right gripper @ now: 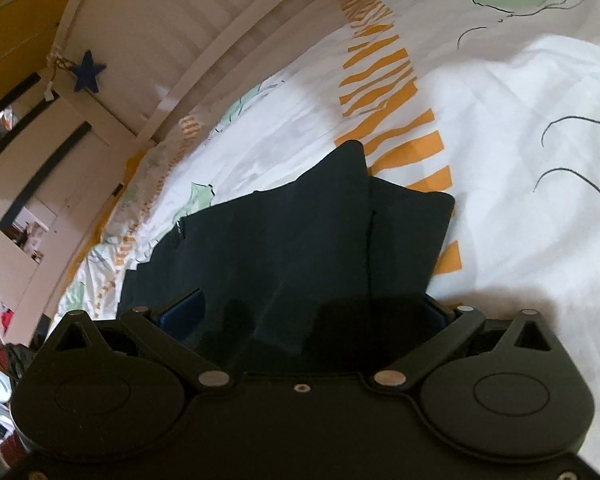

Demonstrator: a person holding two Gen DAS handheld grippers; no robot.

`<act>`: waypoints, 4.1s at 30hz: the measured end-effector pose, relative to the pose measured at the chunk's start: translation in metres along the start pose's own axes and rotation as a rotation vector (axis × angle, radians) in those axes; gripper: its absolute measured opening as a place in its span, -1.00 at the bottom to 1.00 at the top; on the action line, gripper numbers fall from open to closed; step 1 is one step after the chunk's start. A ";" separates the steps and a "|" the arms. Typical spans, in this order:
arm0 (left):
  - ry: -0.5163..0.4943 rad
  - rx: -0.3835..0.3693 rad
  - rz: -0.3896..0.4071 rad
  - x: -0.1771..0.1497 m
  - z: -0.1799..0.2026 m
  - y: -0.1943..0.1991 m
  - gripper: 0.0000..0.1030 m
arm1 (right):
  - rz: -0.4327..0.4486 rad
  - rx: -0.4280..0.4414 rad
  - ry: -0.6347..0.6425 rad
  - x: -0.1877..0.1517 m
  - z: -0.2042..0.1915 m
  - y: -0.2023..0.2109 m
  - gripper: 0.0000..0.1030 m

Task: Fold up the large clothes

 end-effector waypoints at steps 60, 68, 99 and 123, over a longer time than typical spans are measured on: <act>-0.076 0.363 0.228 -0.049 0.034 0.100 0.50 | -0.009 -0.164 -0.063 -0.059 -0.006 0.081 0.87; -0.205 0.365 0.190 -0.062 0.098 0.062 0.59 | -0.092 -0.237 0.092 -0.075 -0.017 0.068 0.99; -0.346 0.415 0.199 -0.114 0.143 -0.005 0.25 | -0.085 -0.261 0.151 -0.084 -0.018 0.065 1.00; -0.345 0.349 0.199 -0.155 0.152 -0.010 -0.37 | -0.124 -0.216 0.101 -0.087 -0.017 0.076 1.00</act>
Point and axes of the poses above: each gripper's, at about its wrist camera, not at the fingertips, and y roughly against the way its jaws point, z to its right, x to its top, the point moved 9 cm from there along -y, roughly the way its jaws point, and after that the axes turned 1 degree about -y, right-handed, at the moved point
